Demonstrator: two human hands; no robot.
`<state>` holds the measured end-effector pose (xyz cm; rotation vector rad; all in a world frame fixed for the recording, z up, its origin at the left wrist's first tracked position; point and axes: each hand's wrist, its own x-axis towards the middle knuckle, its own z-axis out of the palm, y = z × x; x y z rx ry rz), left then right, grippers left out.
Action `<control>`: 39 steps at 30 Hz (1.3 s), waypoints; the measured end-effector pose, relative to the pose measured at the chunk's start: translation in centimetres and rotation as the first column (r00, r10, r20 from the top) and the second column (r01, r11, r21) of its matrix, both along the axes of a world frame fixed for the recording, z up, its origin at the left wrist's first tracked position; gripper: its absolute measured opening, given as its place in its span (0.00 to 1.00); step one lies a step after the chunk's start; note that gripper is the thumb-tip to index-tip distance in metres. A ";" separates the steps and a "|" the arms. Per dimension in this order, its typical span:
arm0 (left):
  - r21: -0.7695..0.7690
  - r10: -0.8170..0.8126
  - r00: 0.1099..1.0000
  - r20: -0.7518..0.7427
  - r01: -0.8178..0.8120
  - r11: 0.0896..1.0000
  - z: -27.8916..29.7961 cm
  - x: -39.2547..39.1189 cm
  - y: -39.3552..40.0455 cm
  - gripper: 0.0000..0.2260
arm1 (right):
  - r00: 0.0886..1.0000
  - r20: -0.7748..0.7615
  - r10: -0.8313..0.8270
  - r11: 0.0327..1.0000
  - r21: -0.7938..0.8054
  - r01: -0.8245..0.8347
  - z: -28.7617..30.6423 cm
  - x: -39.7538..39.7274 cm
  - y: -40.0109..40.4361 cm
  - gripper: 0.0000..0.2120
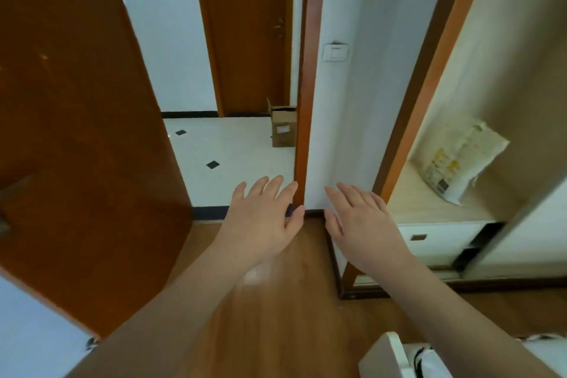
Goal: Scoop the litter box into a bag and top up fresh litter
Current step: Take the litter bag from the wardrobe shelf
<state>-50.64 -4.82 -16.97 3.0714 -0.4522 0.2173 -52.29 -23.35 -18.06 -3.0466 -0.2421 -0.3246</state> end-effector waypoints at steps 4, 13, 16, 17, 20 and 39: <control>0.001 -0.131 0.991 0.039 0.131 0.991 0.2 2.8 -2.8 0.29 | 0.993 0.015 -0.117 0.993 -0.024 0.117 0.2 0.2 -2.1 0.27; -0.020 -0.401 0.915 0.042 0.402 0.915 1.5 7.6 -12.3 0.35 | 0.934 0.005 -0.358 0.932 -0.062 0.358 0.6 1.4 -10.9 0.25; -0.015 -0.457 0.888 0.048 0.459 0.888 1.4 9.7 -16.7 0.34 | 0.913 0.002 -0.408 0.912 -0.051 0.407 0.3 2.3 -14.4 0.26; -0.009 -0.479 0.876 0.055 0.481 0.877 1.2 10.5 -18.2 0.31 | 0.907 0.005 -0.421 0.906 -0.048 0.421 0.2 2.6 -15.7 0.26; 0.008 -0.551 0.830 0.085 0.552 0.834 0.9 12.8 -22.8 0.27 | 0.890 0.016 -0.455 0.890 -0.022 0.455 0.2 3.9 -19.5 0.27; 0.083 -0.647 0.753 0.118 0.642 0.762 -1.3 26.0 -41.0 0.30 | 0.837 -0.001 -0.548 0.836 0.031 0.547 -1.1 15.2 -37.0 0.26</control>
